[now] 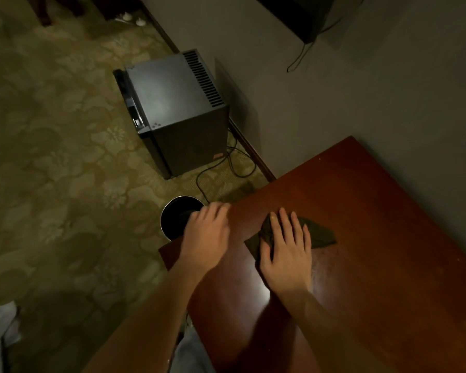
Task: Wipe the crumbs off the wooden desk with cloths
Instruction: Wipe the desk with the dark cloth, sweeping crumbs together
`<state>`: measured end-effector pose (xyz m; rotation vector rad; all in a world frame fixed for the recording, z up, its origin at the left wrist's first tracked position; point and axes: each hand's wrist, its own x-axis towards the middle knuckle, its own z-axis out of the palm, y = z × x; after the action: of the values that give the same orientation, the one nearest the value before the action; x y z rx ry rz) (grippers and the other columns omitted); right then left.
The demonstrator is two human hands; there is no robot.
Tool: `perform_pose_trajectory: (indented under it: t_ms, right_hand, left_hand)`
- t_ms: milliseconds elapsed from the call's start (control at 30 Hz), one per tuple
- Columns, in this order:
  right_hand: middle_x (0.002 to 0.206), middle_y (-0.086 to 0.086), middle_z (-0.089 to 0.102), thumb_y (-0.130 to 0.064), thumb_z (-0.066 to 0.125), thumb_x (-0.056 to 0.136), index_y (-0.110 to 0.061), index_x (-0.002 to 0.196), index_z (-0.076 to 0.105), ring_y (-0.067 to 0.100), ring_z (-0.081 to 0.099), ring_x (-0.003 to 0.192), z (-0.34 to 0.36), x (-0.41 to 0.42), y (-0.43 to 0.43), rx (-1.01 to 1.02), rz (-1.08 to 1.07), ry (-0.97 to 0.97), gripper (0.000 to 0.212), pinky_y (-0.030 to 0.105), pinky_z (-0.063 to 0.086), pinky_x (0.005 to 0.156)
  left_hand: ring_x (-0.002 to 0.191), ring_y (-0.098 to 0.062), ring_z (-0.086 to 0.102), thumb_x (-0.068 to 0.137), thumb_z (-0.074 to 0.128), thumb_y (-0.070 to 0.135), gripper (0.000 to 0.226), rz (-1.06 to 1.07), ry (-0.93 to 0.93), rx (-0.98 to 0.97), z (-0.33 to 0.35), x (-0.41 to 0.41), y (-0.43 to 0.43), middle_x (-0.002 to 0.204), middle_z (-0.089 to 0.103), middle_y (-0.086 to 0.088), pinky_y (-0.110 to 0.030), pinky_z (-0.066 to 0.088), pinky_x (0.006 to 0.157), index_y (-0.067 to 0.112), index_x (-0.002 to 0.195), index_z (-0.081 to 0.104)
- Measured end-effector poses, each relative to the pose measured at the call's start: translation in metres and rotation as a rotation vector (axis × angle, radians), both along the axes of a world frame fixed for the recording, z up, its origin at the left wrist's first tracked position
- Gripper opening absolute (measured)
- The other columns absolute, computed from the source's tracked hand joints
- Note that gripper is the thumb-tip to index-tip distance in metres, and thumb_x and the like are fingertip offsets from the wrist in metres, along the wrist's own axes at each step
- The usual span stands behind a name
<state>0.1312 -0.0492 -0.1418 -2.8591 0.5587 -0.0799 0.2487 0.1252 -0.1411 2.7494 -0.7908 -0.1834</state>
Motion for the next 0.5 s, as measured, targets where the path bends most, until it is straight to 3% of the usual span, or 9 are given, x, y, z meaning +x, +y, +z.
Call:
perform_pose_trajectory:
  t_ms: [100, 200, 500]
  right_hand:
    - [0.171, 0.003, 0.026, -0.044, 0.039, 0.102, -0.02, 0.161, 0.036, 0.025, 0.015, 0.16, 0.001, 0.016, -0.004, -0.014, -0.084, -0.005, 0.064, 0.051, 0.013, 0.13]
    - [0.17, 0.004, 0.029, -0.045, 0.038, 0.102, -0.02, 0.161, 0.036, 0.027, 0.018, 0.159, 0.002, 0.038, -0.016, -0.022, -0.169, -0.017, 0.064, 0.052, 0.015, 0.129]
    - [0.168, 0.005, 0.033, -0.047, 0.033, 0.101, -0.018, 0.158, 0.041, 0.028, 0.02, 0.158, 0.0, 0.109, -0.069, -0.007, -0.066, -0.016, 0.064, 0.053, 0.015, 0.128]
  left_hand:
    - [0.089, -0.016, 0.067, 0.107, 0.019, 0.052, 0.056, 0.157, 0.153, -0.007, -0.007, 0.006, 0.035, 0.105, 0.066, 0.003, -0.04, 0.059, 0.078, 0.021, 0.13, 0.059]
    - [0.062, -0.011, 0.057, 0.105, 0.011, 0.054, 0.055, 0.196, 0.137, -0.011, -0.005, 0.003, 0.037, 0.076, 0.057, 0.009, -0.036, 0.054, 0.057, 0.025, 0.1, 0.058]
    - [0.06, -0.006, 0.053, 0.108, 0.028, 0.046, 0.04, 0.227, 0.085, -0.03, -0.007, 0.004, 0.033, 0.069, 0.052, 0.011, -0.034, 0.052, 0.06, 0.028, 0.086, 0.055]
